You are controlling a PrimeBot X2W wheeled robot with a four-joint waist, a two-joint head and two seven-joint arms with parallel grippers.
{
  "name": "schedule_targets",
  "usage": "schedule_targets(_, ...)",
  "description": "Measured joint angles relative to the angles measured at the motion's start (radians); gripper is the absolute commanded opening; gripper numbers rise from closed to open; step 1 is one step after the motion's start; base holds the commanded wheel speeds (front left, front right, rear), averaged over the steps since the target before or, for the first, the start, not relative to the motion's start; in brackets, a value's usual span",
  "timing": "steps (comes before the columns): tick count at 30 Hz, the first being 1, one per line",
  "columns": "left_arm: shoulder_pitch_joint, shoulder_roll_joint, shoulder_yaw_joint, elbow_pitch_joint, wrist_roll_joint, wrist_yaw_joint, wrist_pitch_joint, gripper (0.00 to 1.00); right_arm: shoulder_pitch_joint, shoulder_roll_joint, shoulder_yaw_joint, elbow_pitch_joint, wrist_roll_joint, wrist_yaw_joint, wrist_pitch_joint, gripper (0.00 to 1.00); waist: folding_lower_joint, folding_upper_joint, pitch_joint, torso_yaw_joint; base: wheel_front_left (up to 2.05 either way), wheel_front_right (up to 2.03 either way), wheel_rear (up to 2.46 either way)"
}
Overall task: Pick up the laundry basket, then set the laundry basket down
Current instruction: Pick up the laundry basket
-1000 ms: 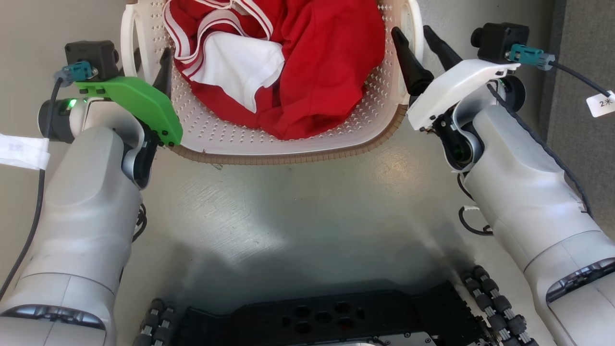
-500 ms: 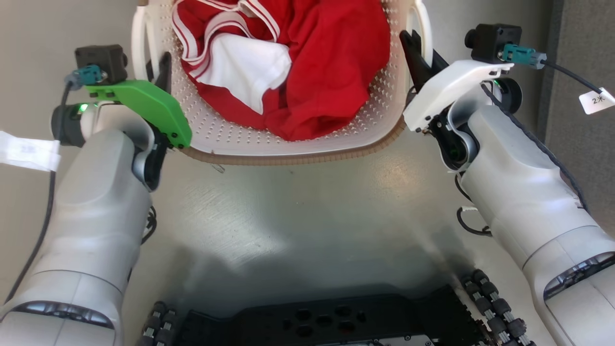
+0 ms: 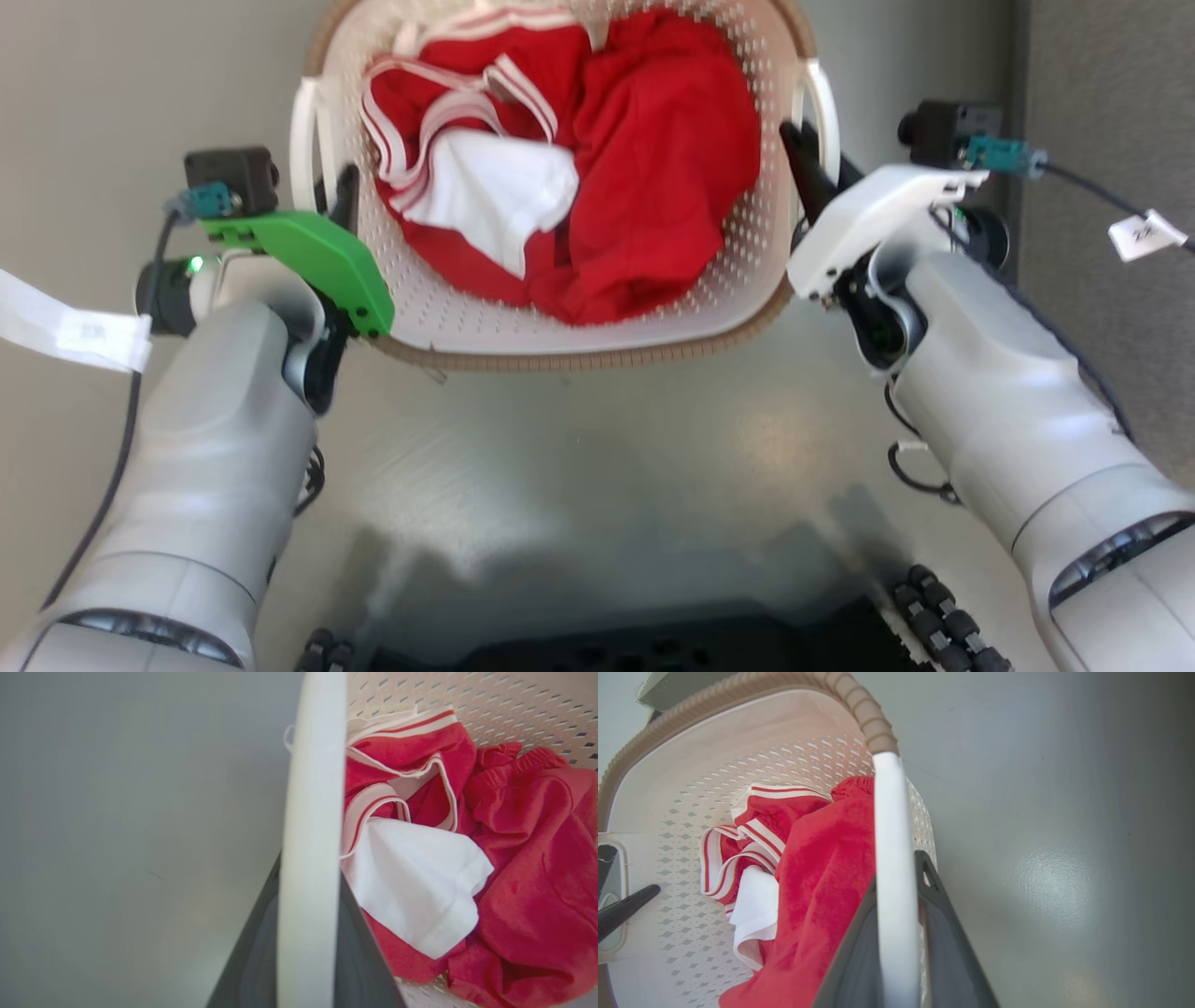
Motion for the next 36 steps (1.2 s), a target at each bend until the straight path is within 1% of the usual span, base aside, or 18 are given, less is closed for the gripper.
schedule_targets(10, 0.090, -0.013, -0.053, 0.020, -0.049, 0.000, 0.013, 0.00, 0.080, 0.007, 0.033, 0.045, 0.058, 0.001, 0.009, 0.00, 0.0000, 0.0000, -0.140, -0.020, 0.00, 0.00, 0.00)
schedule_targets(14, 0.123, -0.012, -0.076, 0.025, -0.061, 0.000, 0.036, 0.00, 0.108, 0.009, 0.050, 0.057, 0.076, 0.001, 0.037, 0.00, 0.0000, 0.0000, -0.196, -0.030, 0.00, 0.00, 0.00)
schedule_targets(30, 0.252, -0.017, -0.102, 0.049, -0.150, 0.000, 0.097, 0.00, 0.204, 0.019, 0.101, 0.090, 0.140, 0.001, 0.132, 0.00, 0.0000, 0.0000, -0.411, -0.058, 0.00, 0.00, 0.00)
schedule_targets(36, 0.303, -0.019, -0.110, 0.069, -0.177, 0.000, 0.135, 0.00, 0.260, 0.019, 0.132, 0.090, 0.173, 0.001, 0.191, 0.00, -0.0001, 0.0000, -0.497, -0.063, 0.00, 0.00, 0.00)
